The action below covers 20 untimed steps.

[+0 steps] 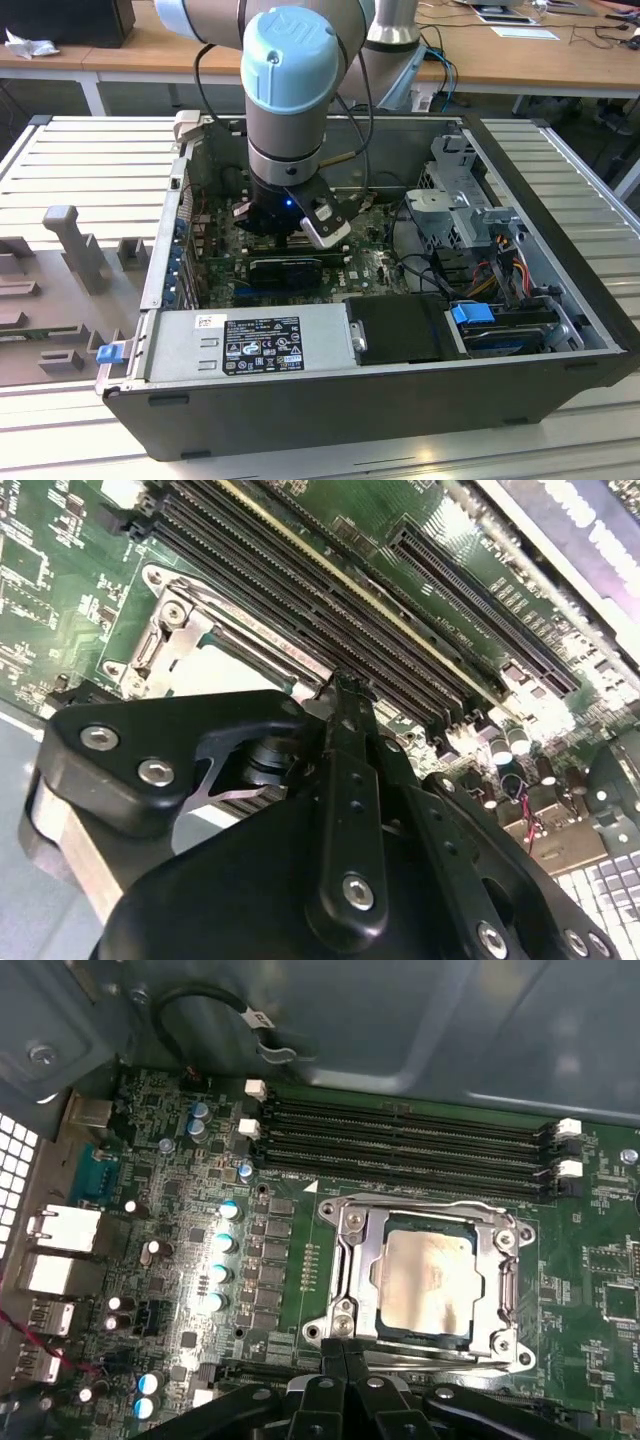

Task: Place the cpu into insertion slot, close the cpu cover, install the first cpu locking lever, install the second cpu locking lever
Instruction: 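Install the second cpu locking lever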

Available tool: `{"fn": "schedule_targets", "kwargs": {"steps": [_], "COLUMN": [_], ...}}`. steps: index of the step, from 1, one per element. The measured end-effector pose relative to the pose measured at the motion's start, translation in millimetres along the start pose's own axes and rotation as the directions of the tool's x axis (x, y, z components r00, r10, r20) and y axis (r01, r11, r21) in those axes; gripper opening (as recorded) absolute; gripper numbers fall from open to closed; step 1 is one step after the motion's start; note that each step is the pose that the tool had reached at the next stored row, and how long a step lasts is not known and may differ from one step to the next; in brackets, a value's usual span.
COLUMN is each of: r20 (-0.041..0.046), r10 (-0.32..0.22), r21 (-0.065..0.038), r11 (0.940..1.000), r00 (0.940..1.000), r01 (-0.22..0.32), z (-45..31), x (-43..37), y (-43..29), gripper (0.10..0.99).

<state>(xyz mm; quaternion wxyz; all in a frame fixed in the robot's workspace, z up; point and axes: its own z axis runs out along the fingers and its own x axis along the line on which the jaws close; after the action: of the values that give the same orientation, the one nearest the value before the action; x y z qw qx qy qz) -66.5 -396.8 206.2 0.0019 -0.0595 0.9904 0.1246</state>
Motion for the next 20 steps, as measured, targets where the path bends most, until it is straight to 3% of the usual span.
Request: {"fn": "schedule_targets", "kwargs": {"steps": [2, 3, 9, 13, 14, 20], "r20": [0.0038, 0.005, 0.0081, 0.0089, 0.0099, 0.0104], "r10": [-0.002, -0.003, -0.005, -0.006, -0.007, -0.008], "r21": [-0.03, -0.039, -0.064, -0.075, -0.082, -0.089], "r11": [0.9995, 0.9992, 0.9979, 0.9972, 0.9966, 0.996], "r00": [1.0, 1.0, 1.0, 0.9999, 0.9999, 0.9999], "r01": [0.002, 0.003, 0.005, 0.006, 0.007, 0.009], "z": [-0.8, -0.9, 2.5, 6.3, 7.0, 10.5], "x": [2.4, 4.6, 10.4, 10.9, 10.9, 11.0], "y": [-5.4, -6.3, -8.5, -9.6, -9.6, -10.5], "gripper": [0.106, 0.106, 0.106, 0.106, 0.106, 0.106]}}
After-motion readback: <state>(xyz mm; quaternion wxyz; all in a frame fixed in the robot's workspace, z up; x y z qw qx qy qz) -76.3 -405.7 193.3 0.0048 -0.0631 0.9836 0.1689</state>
